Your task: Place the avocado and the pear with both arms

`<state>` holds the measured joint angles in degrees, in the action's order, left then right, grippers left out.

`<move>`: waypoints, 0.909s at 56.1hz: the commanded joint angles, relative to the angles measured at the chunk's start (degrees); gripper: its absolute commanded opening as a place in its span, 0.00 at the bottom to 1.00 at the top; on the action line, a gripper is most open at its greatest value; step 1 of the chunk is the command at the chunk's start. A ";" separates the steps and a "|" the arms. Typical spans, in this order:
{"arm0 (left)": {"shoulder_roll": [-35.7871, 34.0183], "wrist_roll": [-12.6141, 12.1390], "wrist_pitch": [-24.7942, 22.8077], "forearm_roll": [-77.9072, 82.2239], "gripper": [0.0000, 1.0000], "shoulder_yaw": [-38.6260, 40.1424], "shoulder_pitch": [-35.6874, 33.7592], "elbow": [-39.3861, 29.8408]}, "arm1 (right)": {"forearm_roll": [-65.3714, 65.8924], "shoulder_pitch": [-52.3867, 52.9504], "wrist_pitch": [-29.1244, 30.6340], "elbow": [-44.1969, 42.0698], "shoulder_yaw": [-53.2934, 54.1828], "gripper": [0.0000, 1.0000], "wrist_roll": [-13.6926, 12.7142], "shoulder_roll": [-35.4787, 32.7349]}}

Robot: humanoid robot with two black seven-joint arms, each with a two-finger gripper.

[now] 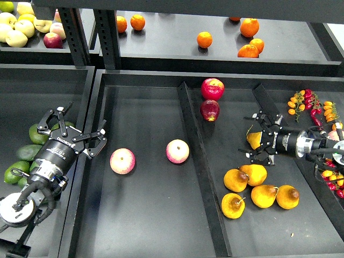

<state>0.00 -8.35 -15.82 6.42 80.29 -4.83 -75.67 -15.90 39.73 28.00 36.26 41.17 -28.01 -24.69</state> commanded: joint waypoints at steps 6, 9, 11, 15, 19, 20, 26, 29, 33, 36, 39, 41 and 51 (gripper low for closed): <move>0.00 0.09 0.00 -0.09 1.00 0.04 0.00 -0.79 | 0.17 -6.41 0.00 -1.45 18.58 1.00 0.01 10.70; 0.00 0.09 0.08 -0.09 1.00 0.04 0.00 -1.05 | 0.17 -6.68 0.00 -1.89 21.57 1.00 0.01 12.73; 0.00 0.09 0.08 -0.09 1.00 -0.05 0.00 -1.23 | 0.17 -6.86 0.00 -2.24 23.77 1.00 0.01 14.31; 0.00 0.09 0.08 -0.09 1.00 -0.05 0.00 -1.49 | 0.17 -7.12 0.00 -2.33 27.64 1.00 0.01 17.91; 0.00 0.09 0.08 0.00 1.00 -0.14 0.00 -1.67 | 0.26 -7.12 0.00 -2.24 30.89 1.00 0.01 21.25; 0.00 0.18 0.08 0.00 1.00 -0.14 0.00 -1.67 | 0.26 -7.12 0.00 -2.24 31.68 1.00 0.01 22.13; 0.00 0.27 0.08 0.00 1.00 -0.14 0.00 -1.67 | 0.26 -7.47 0.00 -2.24 33.45 1.00 0.01 24.69; 0.00 0.35 0.08 0.00 1.00 -0.23 0.00 -1.67 | 0.26 -7.74 0.00 -2.16 33.45 1.00 0.01 24.69; 0.00 0.36 0.00 0.00 1.00 -0.23 0.00 -1.67 | 0.35 -8.70 0.00 -2.07 33.45 1.00 0.01 24.69; 0.00 0.36 0.08 0.00 1.00 -0.23 0.00 -1.67 | 0.35 -9.58 0.00 -1.98 33.54 1.00 3.73 24.69; 0.00 0.44 0.08 0.00 1.00 -0.23 0.00 -1.67 | 0.26 -10.46 0.00 -1.81 33.62 1.00 8.05 24.69; 0.00 0.44 0.00 0.00 1.00 -0.23 0.00 -1.76 | 0.35 -11.16 0.00 -1.72 33.62 1.00 11.82 24.69; 0.00 0.44 0.00 0.00 1.00 -0.23 0.09 -2.11 | 0.35 -12.57 0.00 -0.49 33.80 1.00 21.76 24.69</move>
<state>0.00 -7.91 -15.75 6.42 80.06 -4.83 -77.63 -15.56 27.61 28.00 34.91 74.87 -9.88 0.00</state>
